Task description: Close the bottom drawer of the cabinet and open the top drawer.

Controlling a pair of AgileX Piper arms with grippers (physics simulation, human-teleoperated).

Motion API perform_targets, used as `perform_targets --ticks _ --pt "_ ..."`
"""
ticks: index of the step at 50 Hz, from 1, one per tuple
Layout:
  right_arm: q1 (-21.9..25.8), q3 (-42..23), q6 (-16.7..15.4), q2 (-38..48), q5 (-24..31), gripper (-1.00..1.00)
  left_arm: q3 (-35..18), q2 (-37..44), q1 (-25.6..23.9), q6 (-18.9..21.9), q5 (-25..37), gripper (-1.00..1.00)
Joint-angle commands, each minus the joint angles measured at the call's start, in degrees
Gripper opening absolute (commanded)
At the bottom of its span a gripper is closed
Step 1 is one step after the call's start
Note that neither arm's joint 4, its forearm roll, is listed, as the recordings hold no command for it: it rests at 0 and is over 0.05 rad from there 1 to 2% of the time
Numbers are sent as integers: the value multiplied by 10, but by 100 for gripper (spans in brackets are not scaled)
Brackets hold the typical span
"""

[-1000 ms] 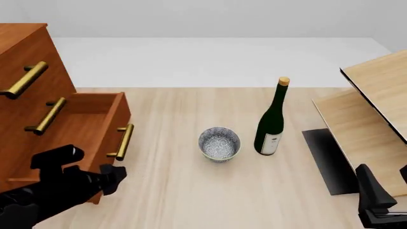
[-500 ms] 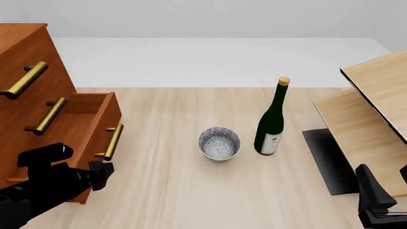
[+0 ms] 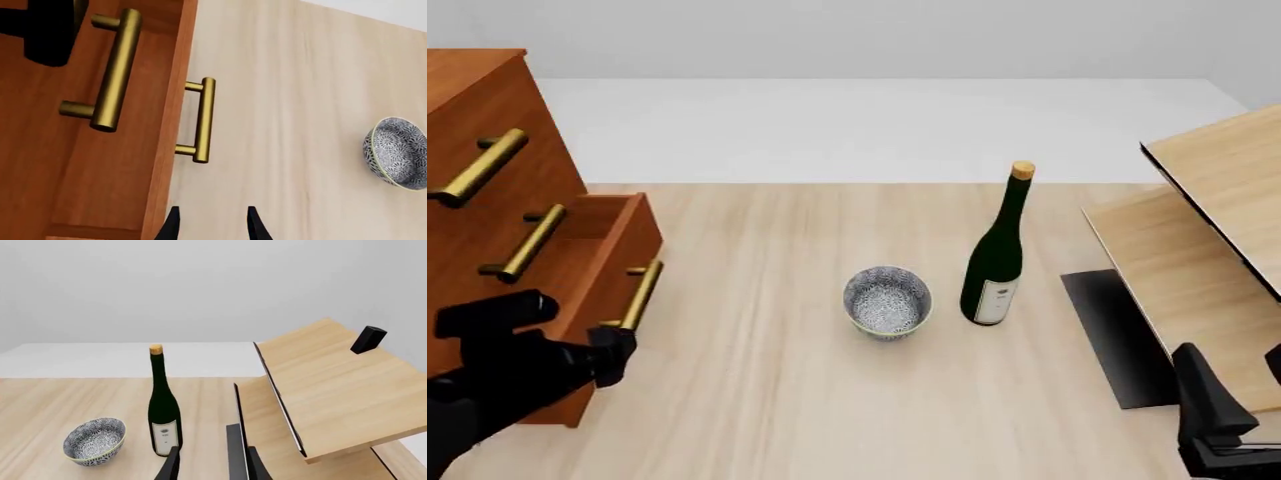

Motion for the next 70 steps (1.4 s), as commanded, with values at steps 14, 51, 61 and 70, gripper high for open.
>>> perform_targets --ticks 14,51,61,70 --pt "-1 -1 2 2 -1 100 -2 23 84 91 -24 100" --pt "-1 0 0 -8 8 100 11 37 198 204 -60 100" --pt "-1 0 1 -4 5 100 6 27 227 232 -57 100" --pt "-1 -1 0 0 0 100 10 24 244 251 -61 100"
